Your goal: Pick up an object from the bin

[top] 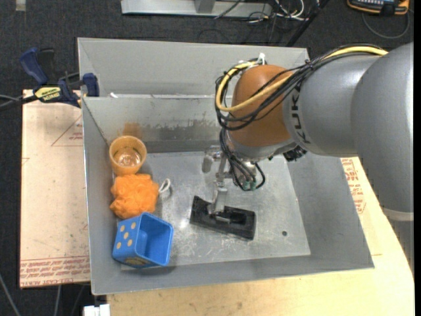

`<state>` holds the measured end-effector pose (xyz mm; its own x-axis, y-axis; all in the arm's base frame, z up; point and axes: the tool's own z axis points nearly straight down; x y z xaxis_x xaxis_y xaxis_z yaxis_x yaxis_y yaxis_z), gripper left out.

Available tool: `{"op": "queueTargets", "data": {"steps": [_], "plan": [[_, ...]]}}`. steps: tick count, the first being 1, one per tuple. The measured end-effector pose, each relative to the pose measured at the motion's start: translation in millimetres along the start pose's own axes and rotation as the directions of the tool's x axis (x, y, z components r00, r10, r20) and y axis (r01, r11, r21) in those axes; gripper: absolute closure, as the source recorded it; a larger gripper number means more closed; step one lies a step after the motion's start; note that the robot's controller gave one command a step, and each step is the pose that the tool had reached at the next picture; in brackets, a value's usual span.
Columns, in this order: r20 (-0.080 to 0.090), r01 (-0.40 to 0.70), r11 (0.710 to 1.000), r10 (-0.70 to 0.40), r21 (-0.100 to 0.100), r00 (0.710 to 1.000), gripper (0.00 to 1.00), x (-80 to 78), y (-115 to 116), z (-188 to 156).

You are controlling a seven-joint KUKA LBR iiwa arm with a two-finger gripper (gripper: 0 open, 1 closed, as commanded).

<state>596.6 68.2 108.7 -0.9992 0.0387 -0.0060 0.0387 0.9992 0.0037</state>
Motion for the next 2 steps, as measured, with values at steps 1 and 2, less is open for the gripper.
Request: {"op": "queueTargets", "data": {"steps": [1,2], "plan": [[-0.012,-0.098,0.995,0.098,0.002,0.995,0.00,11.4,-7.1,28.4],[-0.008,-0.110,0.994,0.110,0.000,0.994,0.00,13.8,-9.7,34.5]]}}
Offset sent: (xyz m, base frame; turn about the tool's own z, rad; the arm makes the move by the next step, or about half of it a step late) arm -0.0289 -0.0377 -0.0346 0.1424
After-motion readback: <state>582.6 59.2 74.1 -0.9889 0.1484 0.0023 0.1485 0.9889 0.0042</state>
